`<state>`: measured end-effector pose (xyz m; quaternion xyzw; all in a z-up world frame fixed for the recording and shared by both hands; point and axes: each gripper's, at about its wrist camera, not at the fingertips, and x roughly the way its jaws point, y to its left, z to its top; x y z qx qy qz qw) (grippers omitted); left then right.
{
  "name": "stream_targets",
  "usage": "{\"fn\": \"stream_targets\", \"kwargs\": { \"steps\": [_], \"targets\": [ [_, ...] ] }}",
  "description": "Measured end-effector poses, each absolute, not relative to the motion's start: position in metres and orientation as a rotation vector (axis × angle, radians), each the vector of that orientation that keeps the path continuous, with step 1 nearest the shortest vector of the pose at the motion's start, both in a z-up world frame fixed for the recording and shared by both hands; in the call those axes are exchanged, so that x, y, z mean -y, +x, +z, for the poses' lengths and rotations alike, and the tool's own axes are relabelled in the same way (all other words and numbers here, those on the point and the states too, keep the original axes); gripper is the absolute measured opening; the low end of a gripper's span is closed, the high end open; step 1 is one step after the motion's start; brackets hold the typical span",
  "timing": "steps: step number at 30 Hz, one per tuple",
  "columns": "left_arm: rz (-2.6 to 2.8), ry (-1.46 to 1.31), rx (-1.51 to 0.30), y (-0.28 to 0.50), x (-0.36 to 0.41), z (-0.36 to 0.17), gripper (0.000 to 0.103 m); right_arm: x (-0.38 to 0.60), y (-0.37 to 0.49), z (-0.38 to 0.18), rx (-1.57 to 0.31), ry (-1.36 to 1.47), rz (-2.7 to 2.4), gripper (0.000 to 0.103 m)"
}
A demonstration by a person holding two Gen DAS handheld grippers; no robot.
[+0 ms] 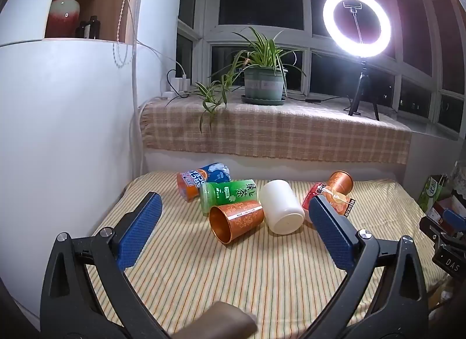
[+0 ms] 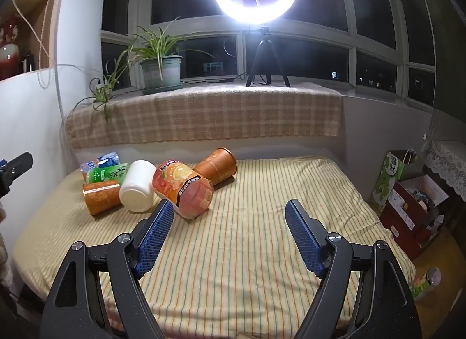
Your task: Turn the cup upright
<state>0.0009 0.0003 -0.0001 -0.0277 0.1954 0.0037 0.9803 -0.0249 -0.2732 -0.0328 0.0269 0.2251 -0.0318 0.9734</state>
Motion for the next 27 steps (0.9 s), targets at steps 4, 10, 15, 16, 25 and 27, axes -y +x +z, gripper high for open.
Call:
{"fn": "stream_targets", "kwargs": {
  "steps": [4,10,15,16,25,27],
  "targets": [
    [0.008,-0.047,-0.398,0.004,-0.001,0.0,0.102,0.274,-0.024,-0.032,-0.454,0.06,-0.062,0.079],
    [0.014,-0.044,-0.381,0.005,-0.009,-0.002,0.102,0.277,-0.02,-0.032,-0.452,0.06,-0.061,0.079],
    [0.026,-0.032,-0.362,0.003,-0.008,0.001,0.102,0.28,-0.022,-0.031,-0.445,0.06,-0.059,0.079],
    [0.029,-0.029,-0.359,0.002,-0.007,0.002,0.102,0.28,-0.022,-0.031,-0.445,0.06,-0.058,0.079],
    [0.033,-0.025,-0.347,0.001,-0.007,0.008,0.102,0.275,-0.017,-0.028,-0.447,0.064,-0.064,0.079],
    [0.033,-0.025,-0.348,0.001,-0.007,0.009,0.102,0.275,-0.017,-0.028,-0.447,0.063,-0.063,0.079]
  ]
}}
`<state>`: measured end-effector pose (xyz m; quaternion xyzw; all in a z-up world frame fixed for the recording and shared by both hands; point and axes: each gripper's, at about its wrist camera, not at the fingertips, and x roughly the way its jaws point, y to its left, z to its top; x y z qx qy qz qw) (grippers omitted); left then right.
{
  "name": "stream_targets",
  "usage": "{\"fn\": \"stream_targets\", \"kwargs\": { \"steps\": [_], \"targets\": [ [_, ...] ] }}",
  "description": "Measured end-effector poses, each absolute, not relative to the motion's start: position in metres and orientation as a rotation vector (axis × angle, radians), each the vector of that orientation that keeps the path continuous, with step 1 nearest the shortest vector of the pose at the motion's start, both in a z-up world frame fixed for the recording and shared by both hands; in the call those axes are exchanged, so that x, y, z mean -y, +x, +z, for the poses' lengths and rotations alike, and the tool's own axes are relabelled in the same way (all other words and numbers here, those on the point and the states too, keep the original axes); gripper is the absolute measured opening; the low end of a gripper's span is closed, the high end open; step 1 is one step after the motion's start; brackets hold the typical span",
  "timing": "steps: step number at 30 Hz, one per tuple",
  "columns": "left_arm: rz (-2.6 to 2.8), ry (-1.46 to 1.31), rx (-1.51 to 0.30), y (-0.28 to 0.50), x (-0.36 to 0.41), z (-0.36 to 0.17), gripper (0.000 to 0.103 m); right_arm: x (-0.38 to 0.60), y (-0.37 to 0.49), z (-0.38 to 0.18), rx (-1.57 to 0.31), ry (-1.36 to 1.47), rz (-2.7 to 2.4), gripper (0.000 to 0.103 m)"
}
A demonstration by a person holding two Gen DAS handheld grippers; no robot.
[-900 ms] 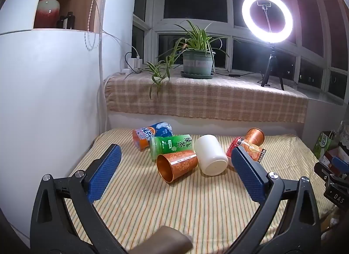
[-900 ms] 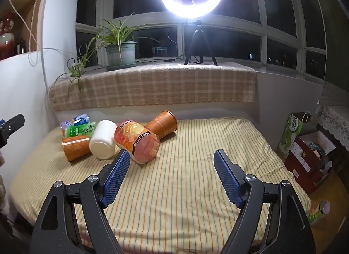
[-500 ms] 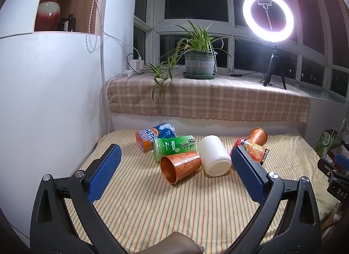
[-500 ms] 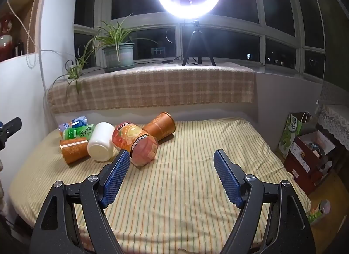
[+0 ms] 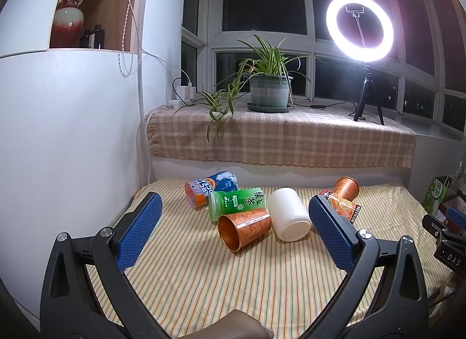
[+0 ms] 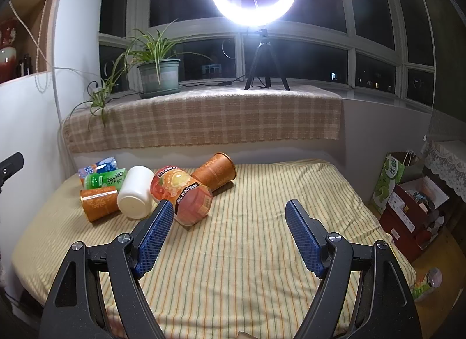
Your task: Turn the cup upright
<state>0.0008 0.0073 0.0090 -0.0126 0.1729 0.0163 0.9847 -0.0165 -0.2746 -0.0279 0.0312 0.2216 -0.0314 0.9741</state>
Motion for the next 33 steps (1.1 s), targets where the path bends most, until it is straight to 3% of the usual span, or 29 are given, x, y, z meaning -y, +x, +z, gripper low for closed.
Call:
{"fn": "stream_targets", "kwargs": {
  "steps": [33],
  "targets": [
    [0.032,-0.017,-0.344,-0.0031,-0.001,0.0147,0.102,0.2779,-0.0191,-0.0325,-0.453,0.069,-0.064,0.079]
  ]
}}
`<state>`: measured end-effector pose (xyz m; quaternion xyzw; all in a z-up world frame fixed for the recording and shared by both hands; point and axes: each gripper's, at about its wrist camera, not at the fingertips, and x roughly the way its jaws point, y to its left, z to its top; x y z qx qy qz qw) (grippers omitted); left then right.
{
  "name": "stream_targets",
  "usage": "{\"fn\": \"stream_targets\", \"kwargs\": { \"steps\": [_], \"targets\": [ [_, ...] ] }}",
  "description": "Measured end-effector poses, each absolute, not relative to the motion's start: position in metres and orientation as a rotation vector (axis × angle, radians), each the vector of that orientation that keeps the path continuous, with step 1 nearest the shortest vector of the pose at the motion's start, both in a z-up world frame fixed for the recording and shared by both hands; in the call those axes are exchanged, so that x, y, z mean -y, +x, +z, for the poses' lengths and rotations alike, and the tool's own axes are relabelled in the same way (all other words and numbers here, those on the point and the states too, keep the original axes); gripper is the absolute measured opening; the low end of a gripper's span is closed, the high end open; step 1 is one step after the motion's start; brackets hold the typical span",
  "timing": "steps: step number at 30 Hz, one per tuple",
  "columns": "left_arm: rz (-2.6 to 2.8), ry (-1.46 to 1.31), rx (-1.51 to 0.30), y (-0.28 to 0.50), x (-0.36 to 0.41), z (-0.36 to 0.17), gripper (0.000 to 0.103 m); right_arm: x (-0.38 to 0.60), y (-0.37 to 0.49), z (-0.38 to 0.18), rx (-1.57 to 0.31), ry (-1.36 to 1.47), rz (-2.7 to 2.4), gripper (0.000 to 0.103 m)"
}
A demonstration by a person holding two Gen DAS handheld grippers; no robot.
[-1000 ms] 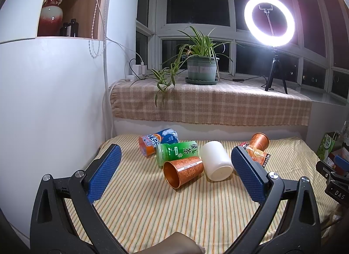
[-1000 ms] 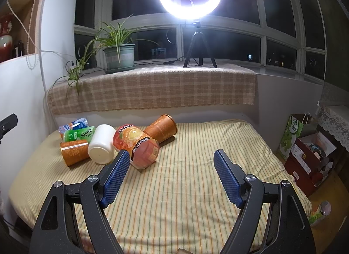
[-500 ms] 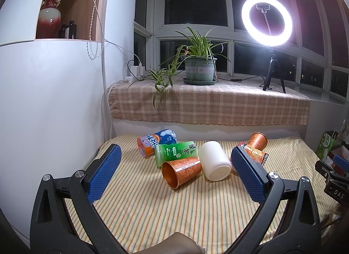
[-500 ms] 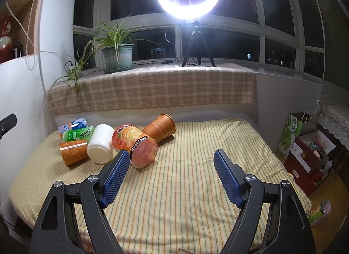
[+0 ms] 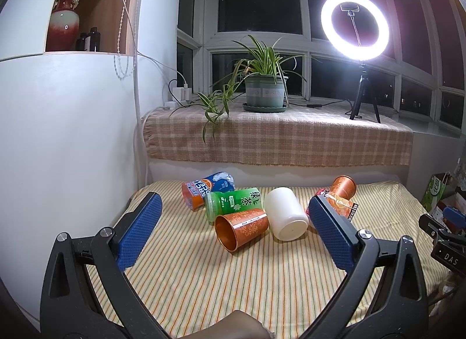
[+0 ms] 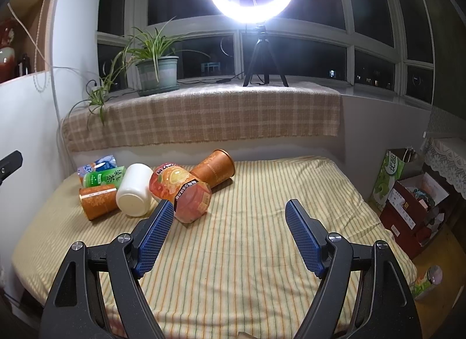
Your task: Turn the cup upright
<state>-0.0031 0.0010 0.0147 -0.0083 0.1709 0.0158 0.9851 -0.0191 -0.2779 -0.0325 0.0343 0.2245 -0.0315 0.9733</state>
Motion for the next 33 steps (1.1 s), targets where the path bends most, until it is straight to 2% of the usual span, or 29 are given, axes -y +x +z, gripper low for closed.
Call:
{"fn": "stream_targets", "kwargs": {
  "steps": [16,33],
  "targets": [
    [0.043,-0.018,-0.389,0.007,-0.012,-0.003,0.102,0.27,-0.003,-0.036,-0.491,0.051,-0.04,0.079],
    [0.025,0.068,-0.472,0.056,-0.064,-0.012,0.102,0.218,0.067,-0.024,-0.513,-0.038,0.186,0.079]
  ]
}}
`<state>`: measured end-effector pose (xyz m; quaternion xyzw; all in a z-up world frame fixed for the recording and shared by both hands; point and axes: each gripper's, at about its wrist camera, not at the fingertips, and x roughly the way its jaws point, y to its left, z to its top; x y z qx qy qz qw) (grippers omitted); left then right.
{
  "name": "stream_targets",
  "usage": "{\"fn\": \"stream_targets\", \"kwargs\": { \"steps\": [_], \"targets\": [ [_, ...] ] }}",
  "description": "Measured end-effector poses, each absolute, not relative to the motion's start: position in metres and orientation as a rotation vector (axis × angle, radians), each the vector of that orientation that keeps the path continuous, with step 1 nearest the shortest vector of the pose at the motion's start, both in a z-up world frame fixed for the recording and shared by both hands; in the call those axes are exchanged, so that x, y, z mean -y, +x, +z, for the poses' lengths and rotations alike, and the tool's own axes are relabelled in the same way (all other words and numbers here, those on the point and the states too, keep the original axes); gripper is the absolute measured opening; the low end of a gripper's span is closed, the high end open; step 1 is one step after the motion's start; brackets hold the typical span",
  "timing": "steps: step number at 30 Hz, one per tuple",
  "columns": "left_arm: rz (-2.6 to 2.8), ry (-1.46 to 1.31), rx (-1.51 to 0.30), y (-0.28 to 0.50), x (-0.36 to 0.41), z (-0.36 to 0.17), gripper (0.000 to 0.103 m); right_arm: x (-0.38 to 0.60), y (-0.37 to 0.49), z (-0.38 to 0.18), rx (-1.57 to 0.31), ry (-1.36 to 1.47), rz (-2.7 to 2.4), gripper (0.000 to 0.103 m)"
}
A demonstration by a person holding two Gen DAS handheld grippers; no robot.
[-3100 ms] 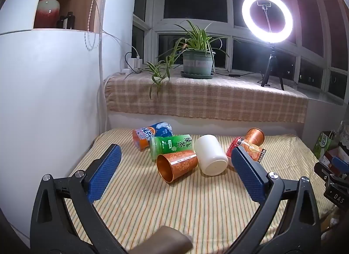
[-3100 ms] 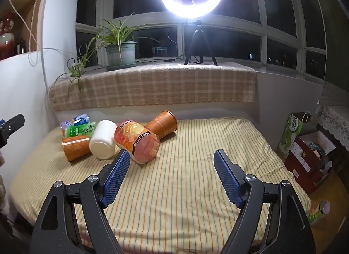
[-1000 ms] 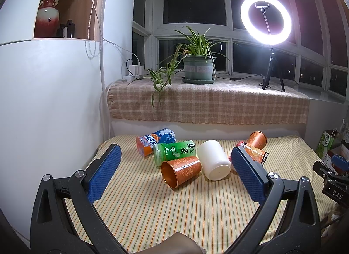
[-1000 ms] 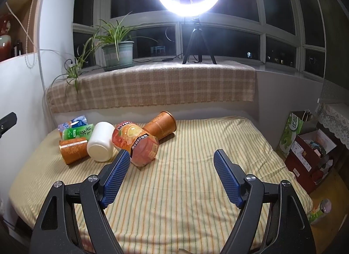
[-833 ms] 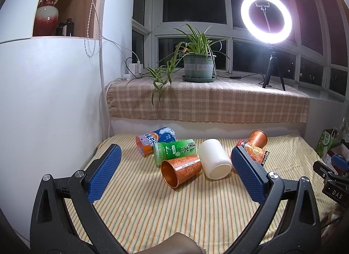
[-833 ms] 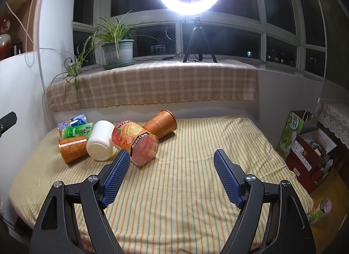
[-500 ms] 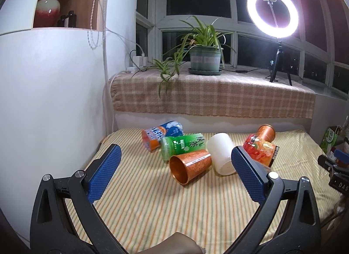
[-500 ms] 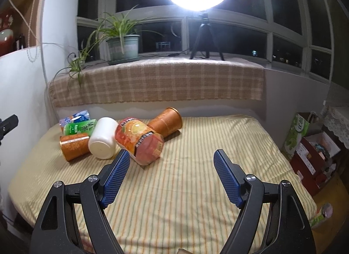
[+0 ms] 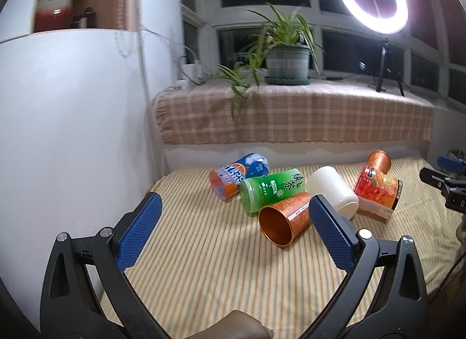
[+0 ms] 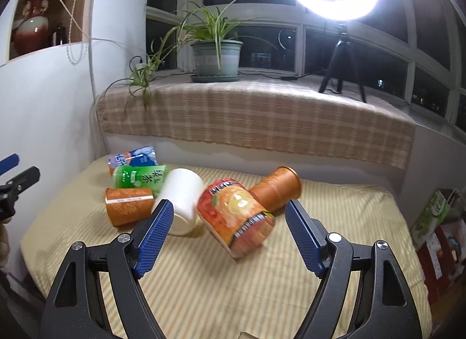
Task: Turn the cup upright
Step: 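Reach the left tool to the lying green tea bottle and grasp it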
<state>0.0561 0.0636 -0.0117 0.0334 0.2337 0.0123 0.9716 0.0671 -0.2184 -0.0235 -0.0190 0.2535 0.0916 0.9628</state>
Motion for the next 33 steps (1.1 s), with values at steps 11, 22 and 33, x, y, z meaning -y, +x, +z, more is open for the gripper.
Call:
{"fn": "stream_targets", "kwargs": {
  "steps": [11,22,33],
  "targets": [
    [-0.25,0.267,-0.68,0.16,-0.056,-0.024,0.095,0.221,0.069,-0.041,-0.557,-0.03,0.155,0.079],
    [-0.394,0.527,-0.865,0.238,-0.009,-0.061,0.083,0.253,0.062,-0.07,-0.634,0.035,0.07,0.079],
    [-0.455,0.678,-1.032,0.29,0.021,-0.106,0.083,0.29,0.068,-0.098,-0.703,0.139,-0.018,0.079]
  ]
}}
